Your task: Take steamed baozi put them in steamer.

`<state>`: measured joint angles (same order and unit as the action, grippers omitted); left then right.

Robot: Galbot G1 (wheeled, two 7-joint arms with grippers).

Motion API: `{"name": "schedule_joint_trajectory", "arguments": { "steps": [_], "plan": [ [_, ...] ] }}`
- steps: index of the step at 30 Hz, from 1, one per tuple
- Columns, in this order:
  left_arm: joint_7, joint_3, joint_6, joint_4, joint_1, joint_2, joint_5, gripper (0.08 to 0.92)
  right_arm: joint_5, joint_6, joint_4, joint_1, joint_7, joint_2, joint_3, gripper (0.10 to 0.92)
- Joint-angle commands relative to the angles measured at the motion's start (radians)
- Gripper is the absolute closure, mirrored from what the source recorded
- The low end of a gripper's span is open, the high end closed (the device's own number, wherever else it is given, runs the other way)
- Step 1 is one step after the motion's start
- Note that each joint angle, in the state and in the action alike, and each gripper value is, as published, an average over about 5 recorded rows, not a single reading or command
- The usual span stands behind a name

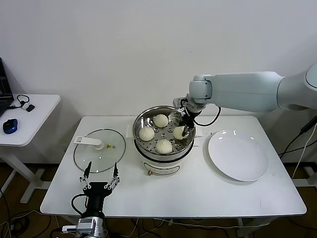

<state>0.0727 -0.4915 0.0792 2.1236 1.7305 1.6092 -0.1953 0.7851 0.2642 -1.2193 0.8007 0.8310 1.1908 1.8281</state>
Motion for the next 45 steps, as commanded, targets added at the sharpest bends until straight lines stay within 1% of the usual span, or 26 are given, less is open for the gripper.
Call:
{"name": "schedule_joint_trajectory", "arguments": {
  "steps": [1,3,5,13,17,23,26,32,34,38,45],
  "plan": [
    [0.001,0.002,0.0,0.0,0.0,0.025,-0.001,0.177,-0.027,0.004,0.032,-0.054,-0.006,-0.006,-0.024,0.55],
    [0.001,0.001,0.001,0.0,0.001,0.025,-0.001,0.177,-0.017,0.001,0.034,-0.054,-0.003,-0.007,-0.03,0.542],
    [0.001,0.0,0.001,0.002,0.002,0.025,-0.001,0.177,0.0,-0.004,0.034,-0.047,0.003,-0.007,-0.031,0.509],
    [-0.001,0.0,-0.002,0.018,0.007,0.025,-0.002,0.177,0.082,-0.012,-0.012,0.058,0.04,-0.037,0.006,0.28],
    [-0.001,0.002,-0.003,0.026,0.01,0.026,-0.005,0.177,0.102,-0.011,-0.051,0.118,0.041,-0.077,0.017,0.212],
    [-0.001,0.004,-0.003,0.04,0.02,0.025,-0.007,0.177,0.145,-0.002,-0.136,0.218,-0.007,-0.163,0.025,0.203],
    [-0.001,0.003,-0.002,0.048,0.025,0.023,-0.006,0.177,0.175,0.005,-0.208,0.257,-0.054,-0.227,0.009,0.203],
    [-0.001,0.003,-0.005,0.06,0.028,0.021,-0.008,0.177,0.186,0.02,-0.362,0.278,-0.184,-0.387,-0.056,0.203],
    [-0.001,0.004,-0.005,0.061,0.029,0.02,-0.008,0.177,0.175,0.025,-0.409,0.247,-0.226,-0.464,-0.102,0.203],
    [-0.001,0.005,-0.005,0.061,0.031,0.019,-0.011,0.177,0.116,0.027,-0.498,0.096,-0.336,-0.632,-0.281,0.203],
    [-0.002,0.005,-0.004,0.058,0.035,0.01,-0.021,0.177,0.004,-0.025,-0.677,-0.485,-0.605,-0.911,-0.829,0.203]
  ]
}}
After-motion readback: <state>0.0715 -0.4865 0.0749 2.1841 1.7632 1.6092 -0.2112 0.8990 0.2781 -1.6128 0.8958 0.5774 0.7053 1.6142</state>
